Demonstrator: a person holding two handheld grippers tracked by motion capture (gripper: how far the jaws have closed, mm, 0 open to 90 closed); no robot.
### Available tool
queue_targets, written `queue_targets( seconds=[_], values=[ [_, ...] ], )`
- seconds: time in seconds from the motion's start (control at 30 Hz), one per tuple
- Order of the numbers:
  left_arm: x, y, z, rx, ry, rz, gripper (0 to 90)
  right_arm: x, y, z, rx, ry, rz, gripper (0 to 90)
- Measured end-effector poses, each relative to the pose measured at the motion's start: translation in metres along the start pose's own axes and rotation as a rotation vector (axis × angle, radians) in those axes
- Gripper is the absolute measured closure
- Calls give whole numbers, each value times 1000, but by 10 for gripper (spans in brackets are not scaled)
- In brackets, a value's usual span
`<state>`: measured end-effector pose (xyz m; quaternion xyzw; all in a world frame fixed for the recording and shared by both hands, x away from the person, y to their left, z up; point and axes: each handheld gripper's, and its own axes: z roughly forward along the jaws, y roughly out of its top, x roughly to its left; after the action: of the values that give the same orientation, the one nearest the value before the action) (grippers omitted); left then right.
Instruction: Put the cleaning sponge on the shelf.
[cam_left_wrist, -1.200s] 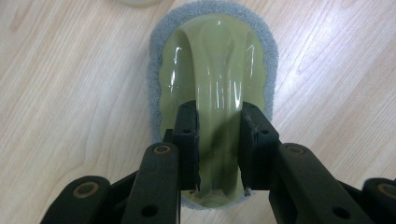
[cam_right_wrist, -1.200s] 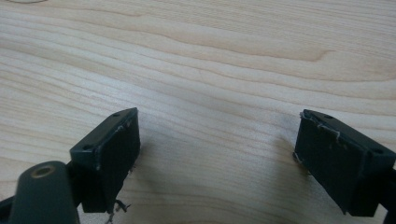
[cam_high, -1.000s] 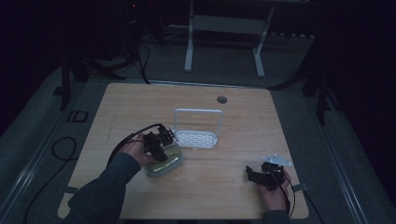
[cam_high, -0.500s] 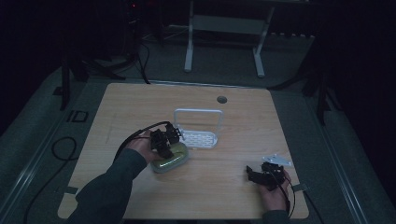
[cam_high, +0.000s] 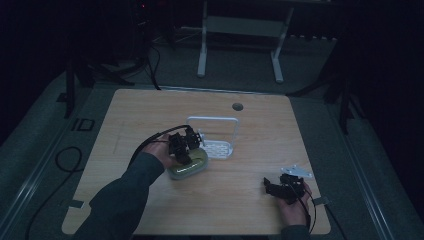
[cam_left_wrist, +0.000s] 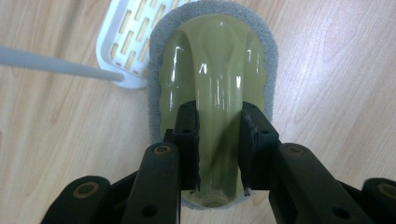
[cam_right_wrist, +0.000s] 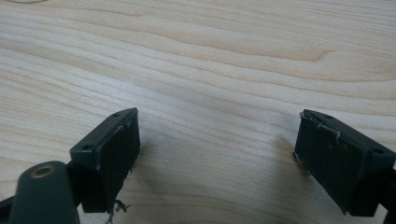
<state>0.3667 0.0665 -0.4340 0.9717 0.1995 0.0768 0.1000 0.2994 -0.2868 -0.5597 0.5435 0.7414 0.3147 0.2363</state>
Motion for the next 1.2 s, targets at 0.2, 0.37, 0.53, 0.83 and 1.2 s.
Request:
queue_targets(
  seconds=[0.2, 0.37, 0.53, 0.83, 1.2],
  values=[
    [4, 3, 0, 5, 2, 39, 717, 0, 0, 0, 0, 0, -1, 136],
    [9, 8, -2, 0, 7, 95, 716, 0, 0, 0, -1, 1, -1, 136],
    [10, 9, -1, -24, 9, 125, 716, 0, 0, 0, -2, 1, -5, 136],
    [8, 14, 2, -16, 21, 177, 717, 0, 0, 0, -2, 1, -3, 136],
    [6, 27, 0, -9, 38, 227, 717, 0, 0, 0, -1, 1, -1, 136]
  ],
)
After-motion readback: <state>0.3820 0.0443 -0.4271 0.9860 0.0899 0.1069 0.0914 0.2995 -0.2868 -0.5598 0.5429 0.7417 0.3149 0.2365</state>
